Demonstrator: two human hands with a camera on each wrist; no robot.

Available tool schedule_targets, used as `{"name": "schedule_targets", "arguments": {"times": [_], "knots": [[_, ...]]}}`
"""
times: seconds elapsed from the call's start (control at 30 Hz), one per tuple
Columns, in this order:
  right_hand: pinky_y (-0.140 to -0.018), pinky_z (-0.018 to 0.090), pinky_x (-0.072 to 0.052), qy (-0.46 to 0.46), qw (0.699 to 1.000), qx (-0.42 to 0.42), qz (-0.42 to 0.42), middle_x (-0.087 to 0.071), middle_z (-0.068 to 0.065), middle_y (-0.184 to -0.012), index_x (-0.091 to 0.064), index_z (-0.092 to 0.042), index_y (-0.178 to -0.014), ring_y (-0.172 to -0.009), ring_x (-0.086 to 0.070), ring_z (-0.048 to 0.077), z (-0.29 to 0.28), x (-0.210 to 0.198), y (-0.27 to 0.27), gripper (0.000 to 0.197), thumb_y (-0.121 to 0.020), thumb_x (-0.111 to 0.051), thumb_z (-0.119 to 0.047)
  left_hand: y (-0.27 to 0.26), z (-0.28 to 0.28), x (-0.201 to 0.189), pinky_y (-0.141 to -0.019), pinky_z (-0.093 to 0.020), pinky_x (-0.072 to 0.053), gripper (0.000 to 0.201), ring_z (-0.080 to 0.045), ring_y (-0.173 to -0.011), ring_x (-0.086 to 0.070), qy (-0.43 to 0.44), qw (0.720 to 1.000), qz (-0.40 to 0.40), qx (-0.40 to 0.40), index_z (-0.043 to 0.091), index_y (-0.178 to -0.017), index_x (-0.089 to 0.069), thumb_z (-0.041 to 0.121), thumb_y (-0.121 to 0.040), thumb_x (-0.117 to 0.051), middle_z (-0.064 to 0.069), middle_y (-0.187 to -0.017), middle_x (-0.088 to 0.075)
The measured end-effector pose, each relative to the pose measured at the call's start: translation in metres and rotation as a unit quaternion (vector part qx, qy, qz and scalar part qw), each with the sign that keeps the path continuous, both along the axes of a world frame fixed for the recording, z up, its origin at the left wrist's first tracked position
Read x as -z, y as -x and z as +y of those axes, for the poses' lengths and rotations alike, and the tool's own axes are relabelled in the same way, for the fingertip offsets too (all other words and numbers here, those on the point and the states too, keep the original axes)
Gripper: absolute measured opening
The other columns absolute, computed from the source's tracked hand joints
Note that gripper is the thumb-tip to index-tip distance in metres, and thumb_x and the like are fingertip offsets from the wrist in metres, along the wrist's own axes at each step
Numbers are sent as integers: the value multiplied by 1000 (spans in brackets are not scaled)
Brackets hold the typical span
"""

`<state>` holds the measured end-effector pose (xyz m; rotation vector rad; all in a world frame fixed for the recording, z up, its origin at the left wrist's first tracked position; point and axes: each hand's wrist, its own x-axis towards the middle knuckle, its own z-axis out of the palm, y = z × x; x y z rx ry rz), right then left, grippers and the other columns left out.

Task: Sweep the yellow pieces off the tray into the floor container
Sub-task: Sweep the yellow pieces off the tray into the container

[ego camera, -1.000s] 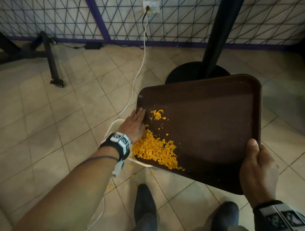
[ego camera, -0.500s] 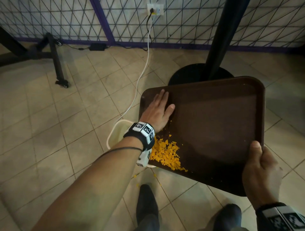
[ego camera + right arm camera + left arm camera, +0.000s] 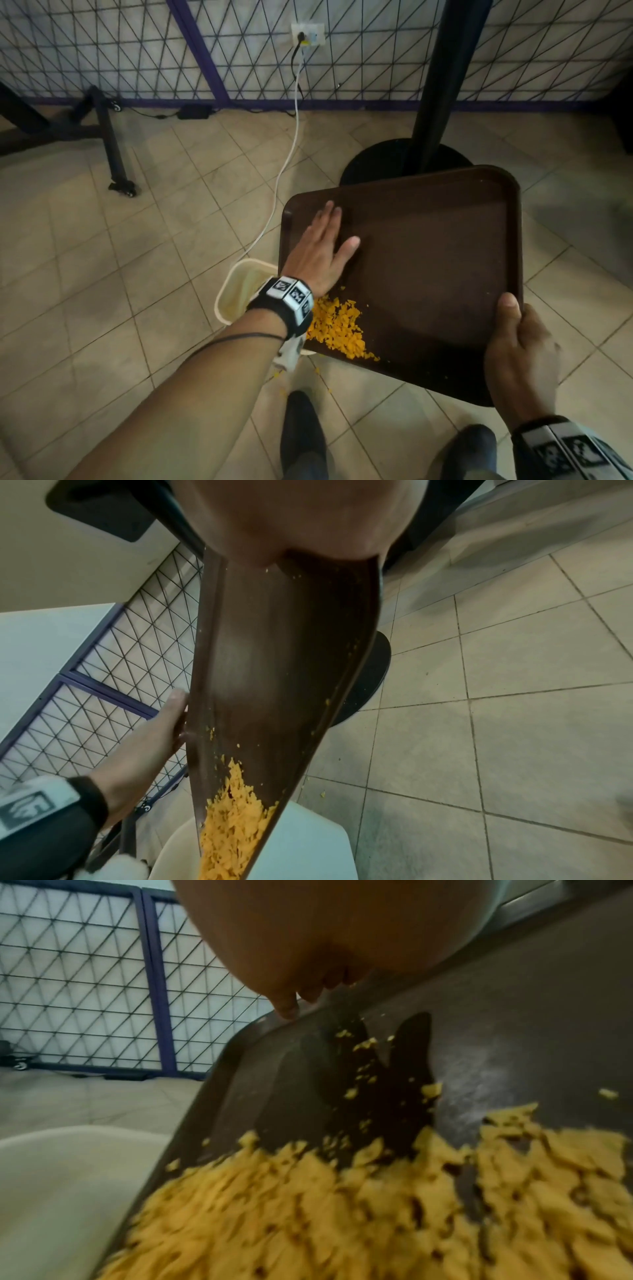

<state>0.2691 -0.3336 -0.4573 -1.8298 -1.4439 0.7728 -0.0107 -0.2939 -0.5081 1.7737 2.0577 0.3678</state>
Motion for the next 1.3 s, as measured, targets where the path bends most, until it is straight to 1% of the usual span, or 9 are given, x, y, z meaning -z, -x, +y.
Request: {"name": "schedule_targets", "arguments": {"times": [0.1, 0.33, 0.63, 0.77, 0.87, 0.97, 1.1, 1.2, 1.3], "knots": [[-61, 37, -38, 6, 1000, -1, 3, -55, 9, -72, -54, -5, -85, -67, -50, 30, 1, 0, 1, 47, -103, -30, -42, -12, -2, 7, -122, -35, -2, 77, -11, -150, 7, 25, 999, 17, 28, 22, -157, 2, 67, -97, -14, 4, -164, 12], [-66, 41, -45, 22, 1000, 5, 1, -57, 11, -76, -54, -7, -86, -71, -53, 31, 2, 3, -3, 49, -103, -29, -46, 13, -92, 35, -122, -34, -1, 78, -14, -151, 5, 112, 987, 105, 53, 20, -156, 4, 68, -95, -8, 6, -158, 20], [-60, 39, -40, 0, 1000, 0, 5, -56, 9, -72, -54, -7, -85, -67, -51, 29, 0, 2, -1, 47, -103, -30, -43, -1, 11, 1, -121, -34, -3, 75, -13, -151, 3, -13, 999, 46, 16, 22, -157, 0, 66, -97, -13, 3, -165, 9], [-62, 35, -36, 10, 1000, -3, 12, -57, 10, -76, -56, -8, -90, -70, -51, 28, 0, 2, -2, 45, -103, -30, -42, 5, -36, 26, -122, -36, -3, 75, -10, -150, 8, 53, 994, 72, 70, 28, -156, 10, 69, -96, -11, 9, -162, 19], [-63, 36, -37, 11, 1000, -4, 9, -58, 10, -76, -56, -8, -89, -71, -51, 29, 0, 2, -5, 45, -103, -30, -42, 25, -74, 41, -121, -34, -5, 78, -13, -151, 4, 120, 991, 64, -9, 26, -156, 6, 71, -94, -5, 8, -162, 17], [-62, 35, -33, 20, 1000, 3, 9, -55, 8, -74, -55, -7, -87, -69, -48, 28, 0, 1, -3, 45, -104, -31, -41, 22, -74, 31, -121, -35, -8, 75, -12, -150, 4, 75, 995, 55, -38, 25, -157, 5, 67, -96, -8, 7, -163, 17], [-60, 34, -33, 22, 1000, 7, 2, -54, 7, -72, -54, -7, -87, -67, -48, 25, -1, -1, 0, 44, -104, -30, -40, -22, -43, 8, -121, -32, 1, 72, -7, -149, 13, -24, 998, 35, 46, 27, -156, 8, 64, -99, -16, 9, -162, 20], [-54, 32, -28, 18, 1000, 9, 5, -49, 1, -68, -54, -7, -87, -61, -43, 13, -1, -3, 1, 42, -104, -31, -37, -43, -32, 7, -122, -33, 2, 73, -7, -149, 14, -21, 994, 44, 94, 26, -156, 7, 63, -99, -19, 9, -162, 19], [-54, 32, -27, 18, 1000, 8, 0, -49, -1, -67, -54, -6, -87, -61, -44, 12, 0, -1, 0, 42, -104, -31, -37, -34, -44, 24, -123, -36, -2, 74, -9, -149, 15, 18, 995, 68, 77, 27, -155, 11, 66, -97, -13, 9, -161, 20]]}}
